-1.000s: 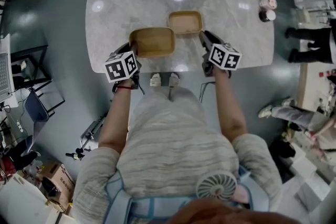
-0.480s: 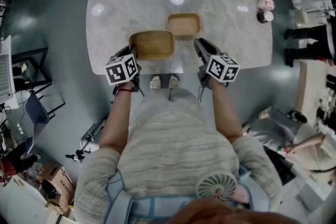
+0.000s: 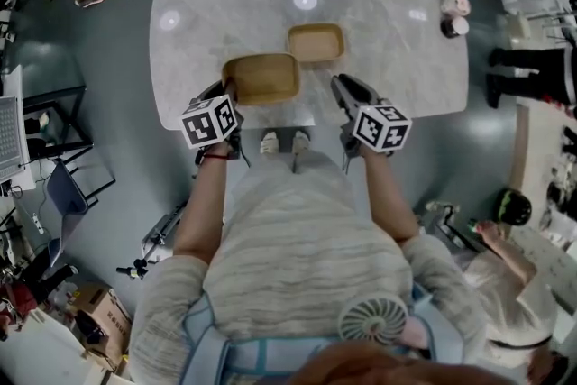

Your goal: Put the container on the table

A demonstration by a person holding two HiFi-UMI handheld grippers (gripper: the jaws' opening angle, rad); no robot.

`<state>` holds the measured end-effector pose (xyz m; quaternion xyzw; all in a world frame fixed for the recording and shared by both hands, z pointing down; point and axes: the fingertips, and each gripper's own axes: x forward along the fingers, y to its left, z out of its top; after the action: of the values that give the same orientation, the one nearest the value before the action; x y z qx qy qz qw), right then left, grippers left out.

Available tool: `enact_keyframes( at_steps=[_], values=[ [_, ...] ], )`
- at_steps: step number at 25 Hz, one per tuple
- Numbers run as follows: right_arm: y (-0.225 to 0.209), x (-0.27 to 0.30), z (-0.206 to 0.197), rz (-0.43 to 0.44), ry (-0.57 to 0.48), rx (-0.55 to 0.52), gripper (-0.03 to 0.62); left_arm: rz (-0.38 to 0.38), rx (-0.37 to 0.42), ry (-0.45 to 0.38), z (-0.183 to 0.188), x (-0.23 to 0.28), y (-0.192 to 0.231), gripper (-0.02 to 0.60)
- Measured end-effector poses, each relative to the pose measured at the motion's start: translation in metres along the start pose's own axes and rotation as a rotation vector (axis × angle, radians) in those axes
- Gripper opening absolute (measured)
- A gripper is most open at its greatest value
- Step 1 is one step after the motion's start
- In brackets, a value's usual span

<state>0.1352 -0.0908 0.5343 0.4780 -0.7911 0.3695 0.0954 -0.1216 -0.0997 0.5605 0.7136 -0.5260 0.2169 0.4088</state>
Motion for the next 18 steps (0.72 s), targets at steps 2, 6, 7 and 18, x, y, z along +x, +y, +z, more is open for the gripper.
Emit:
enact_keyframes(
  at_steps=[2,6,7,18],
  values=[
    [0.006,0.0,-0.002,0.023,0.01,-0.004,0.067,-0.009,-0.003,0.001,-0.001,0.002,-0.002,0.032],
    [0.019,0.002,-0.006,0.058,0.026,-0.013,0.065,-0.002,-0.003,0.004,-0.002,0.0,0.0,0.032],
    [0.02,0.002,-0.007,0.055,0.026,-0.011,0.024,-0.001,-0.004,0.004,-0.002,0.0,0.001,0.032],
    [0.033,0.011,-0.005,0.099,0.037,-0.017,0.002,0.011,-0.004,-0.009,0.0,-0.001,0.005,0.032]
  ],
)
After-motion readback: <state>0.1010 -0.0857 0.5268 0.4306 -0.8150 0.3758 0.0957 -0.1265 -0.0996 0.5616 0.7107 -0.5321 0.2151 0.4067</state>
